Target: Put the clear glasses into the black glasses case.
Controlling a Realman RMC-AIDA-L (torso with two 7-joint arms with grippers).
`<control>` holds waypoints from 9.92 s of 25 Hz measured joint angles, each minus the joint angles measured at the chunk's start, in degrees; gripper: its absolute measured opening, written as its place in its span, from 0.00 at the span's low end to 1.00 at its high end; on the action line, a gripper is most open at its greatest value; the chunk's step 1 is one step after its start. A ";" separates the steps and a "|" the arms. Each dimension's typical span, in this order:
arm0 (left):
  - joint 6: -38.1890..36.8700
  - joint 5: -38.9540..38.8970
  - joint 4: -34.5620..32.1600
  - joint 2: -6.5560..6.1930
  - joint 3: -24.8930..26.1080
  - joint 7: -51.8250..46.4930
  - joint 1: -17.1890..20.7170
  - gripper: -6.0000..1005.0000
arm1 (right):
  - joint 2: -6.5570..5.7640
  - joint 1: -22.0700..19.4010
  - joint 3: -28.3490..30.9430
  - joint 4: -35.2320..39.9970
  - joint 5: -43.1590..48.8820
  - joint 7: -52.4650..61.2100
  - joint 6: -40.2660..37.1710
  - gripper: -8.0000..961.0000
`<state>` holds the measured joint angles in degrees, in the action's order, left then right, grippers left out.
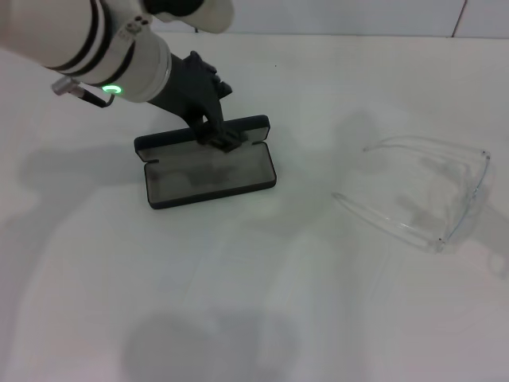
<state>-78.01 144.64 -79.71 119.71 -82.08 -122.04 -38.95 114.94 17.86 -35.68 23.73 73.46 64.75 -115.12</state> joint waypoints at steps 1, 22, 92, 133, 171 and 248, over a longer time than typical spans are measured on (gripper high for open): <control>0.38 0.73 1.68 0.00 0.00 -0.07 -0.86 0.71 | -0.02 -0.01 0.00 0.00 0.00 -0.11 0.14 0.90; 2.36 8.47 12.02 -0.01 -0.09 -1.32 -4.78 0.70 | -0.16 -0.07 0.00 -1.43 0.10 -1.37 0.42 0.89; 7.69 8.65 -5.94 0.70 -33.96 -17.18 -1.34 0.31 | -0.78 -4.94 14.43 -8.80 -0.25 -5.84 -7.52 0.84; 1.49 -62.40 -1.14 0.10 5.77 21.05 28.41 0.47 | -13.84 30.37 -16.03 38.48 69.18 23.77 -4.04 0.72; -4.95 -72.79 11.35 0.09 7.20 32.54 31.19 0.48 | 0.96 35.32 -51.39 32.40 89.46 23.06 23.69 0.69; -20.25 -77.33 22.46 -0.19 15.90 35.33 17.36 0.16 | 1.12 11.94 -43.05 37.41 4.55 11.93 16.87 0.11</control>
<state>-98.26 67.31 -57.25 119.52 -66.18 -86.71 -21.59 116.06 29.80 -78.73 61.15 78.01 76.67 -98.24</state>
